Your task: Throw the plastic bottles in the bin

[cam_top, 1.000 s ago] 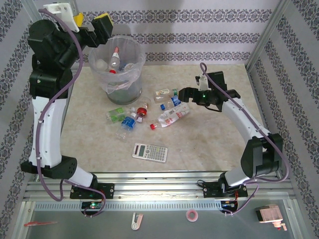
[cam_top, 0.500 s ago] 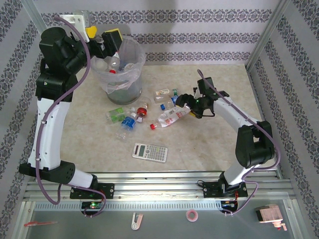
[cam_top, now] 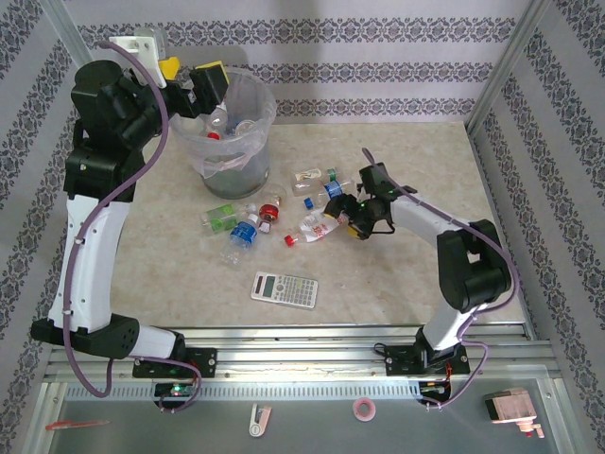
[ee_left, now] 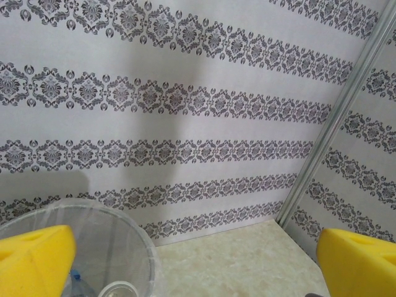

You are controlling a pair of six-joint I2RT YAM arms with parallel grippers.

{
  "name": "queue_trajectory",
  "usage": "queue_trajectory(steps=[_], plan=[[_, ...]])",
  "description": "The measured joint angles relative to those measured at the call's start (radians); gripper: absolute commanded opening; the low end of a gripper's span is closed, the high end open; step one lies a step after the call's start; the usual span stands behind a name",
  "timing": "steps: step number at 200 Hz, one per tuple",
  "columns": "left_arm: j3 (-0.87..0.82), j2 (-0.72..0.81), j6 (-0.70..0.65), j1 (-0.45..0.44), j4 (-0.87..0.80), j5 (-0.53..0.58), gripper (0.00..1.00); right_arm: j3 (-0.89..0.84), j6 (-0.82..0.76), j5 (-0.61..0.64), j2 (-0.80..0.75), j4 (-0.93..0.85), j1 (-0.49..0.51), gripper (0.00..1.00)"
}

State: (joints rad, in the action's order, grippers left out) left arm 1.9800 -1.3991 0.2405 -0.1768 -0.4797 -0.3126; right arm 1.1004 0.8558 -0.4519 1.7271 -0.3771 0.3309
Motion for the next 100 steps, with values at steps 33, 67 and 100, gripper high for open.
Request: queue_trajectory(steps=[33,67,100], plan=[[-0.023,0.008,0.0,0.0,0.0,0.003,1.0,0.0,0.016,0.015,0.047,0.008,0.019,0.73],[-0.039,0.016,0.002,0.0,0.0,0.006,1.0,0.01,0.036,0.045,0.073,0.015,0.021,0.69],[-0.048,0.019,0.004,-0.001,0.0,0.007,1.0,0.033,0.048,0.069,0.104,0.024,0.021,0.62]])
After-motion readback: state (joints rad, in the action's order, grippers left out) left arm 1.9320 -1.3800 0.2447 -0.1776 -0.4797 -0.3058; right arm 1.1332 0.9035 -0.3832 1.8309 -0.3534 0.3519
